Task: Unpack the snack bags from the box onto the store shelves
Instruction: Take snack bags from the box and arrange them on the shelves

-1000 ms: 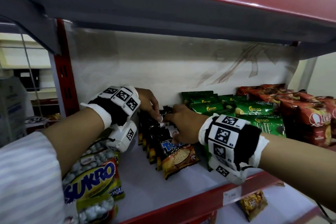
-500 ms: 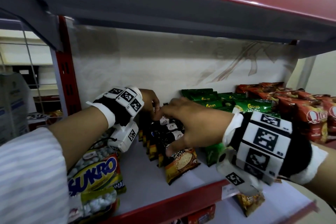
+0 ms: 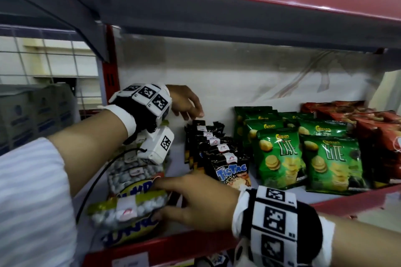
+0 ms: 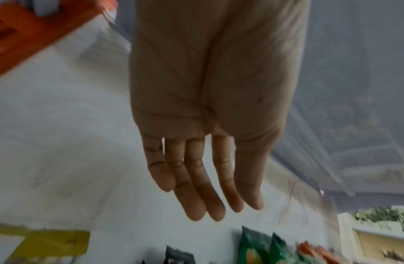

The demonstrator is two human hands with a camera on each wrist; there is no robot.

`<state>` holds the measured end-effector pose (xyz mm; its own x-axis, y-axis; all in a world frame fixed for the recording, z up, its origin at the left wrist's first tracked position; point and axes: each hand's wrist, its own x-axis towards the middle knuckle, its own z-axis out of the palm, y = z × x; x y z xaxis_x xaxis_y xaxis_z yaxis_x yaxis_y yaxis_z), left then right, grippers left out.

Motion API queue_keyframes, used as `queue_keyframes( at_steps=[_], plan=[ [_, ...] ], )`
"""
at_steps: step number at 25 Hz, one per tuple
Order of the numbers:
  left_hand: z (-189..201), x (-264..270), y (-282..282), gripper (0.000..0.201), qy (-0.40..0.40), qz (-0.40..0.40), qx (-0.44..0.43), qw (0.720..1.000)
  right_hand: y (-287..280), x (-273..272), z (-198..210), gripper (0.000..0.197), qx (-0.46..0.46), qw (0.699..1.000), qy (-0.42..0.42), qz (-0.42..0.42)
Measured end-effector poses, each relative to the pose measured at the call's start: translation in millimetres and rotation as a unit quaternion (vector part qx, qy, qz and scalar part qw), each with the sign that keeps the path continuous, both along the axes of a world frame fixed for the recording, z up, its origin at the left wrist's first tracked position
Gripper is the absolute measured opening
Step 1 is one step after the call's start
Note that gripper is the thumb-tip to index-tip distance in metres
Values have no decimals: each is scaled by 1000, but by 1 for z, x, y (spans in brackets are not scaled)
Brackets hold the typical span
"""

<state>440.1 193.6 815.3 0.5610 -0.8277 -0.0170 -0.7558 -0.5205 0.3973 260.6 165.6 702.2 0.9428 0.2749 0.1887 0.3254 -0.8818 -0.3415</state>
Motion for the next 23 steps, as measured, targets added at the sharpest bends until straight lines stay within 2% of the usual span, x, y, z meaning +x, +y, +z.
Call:
queue_keyframes(
  at_steps=[2, 4, 6, 9, 10, 12, 13, 14, 15, 16, 17, 18, 19, 21, 23],
  plan=[
    [11, -11, 19, 12, -1, 18, -26, 1000, -1, 5, 5, 38, 50, 999, -1, -11],
    [19, -24, 43, 17, -7, 45, -27, 999, -2, 14, 8, 20, 135, 990, 11, -38],
    [22, -38, 70, 22, -56, 75, -12, 996, -5, 25, 4, 29, 192, 979, 38, -58],
    [7, -62, 106, 29, -150, 131, 9, 980, -3, 34, 2, 40, 178, 979, 63, -77],
    [-5, -69, 118, 33, -158, 156, 14, 975, -1, 36, -1, 43, 185, 977, 72, -75],
    [-31, -84, 130, 54, -143, 173, 13, 974, -8, 31, -2, 39, 193, 974, 86, -87],
    [-47, -90, 151, 65, -109, 192, 5, 975, -1, 37, -1, 37, 175, 976, 112, -68],
    [-60, -95, 157, 72, -73, 171, -12, 982, -3, 33, 1, 38, 153, 976, 133, -82],
    [-72, -96, 165, 72, -33, 156, -12, 987, -3, 32, 1, 47, 118, 975, 161, -97],
    [-82, -98, 173, 61, -10, 148, 16, 989, -2, 33, 2, 62, 82, 974, 184, -106],
    [-91, -99, 179, 39, 4, 152, 64, 986, -1, 36, 1, 71, 59, 973, 193, -109],
    [-98, -96, 181, 27, 20, 145, 100, 984, -1, 37, -1, 71, 57, 974, 192, -108],
    [-103, -93, 182, 33, 44, 137, 105, 984, -1, 39, -3, 63, 76, 976, 181, -98],
    [-109, -88, 179, 25, 75, 150, 62, 984, 0, 39, -4, 44, 142, 972, 167, -79],
    [-111, -80, 176, 24, 48, 179, 31, 982, 1, 38, -5, 38, 169, 969, 167, -61]
  ],
)
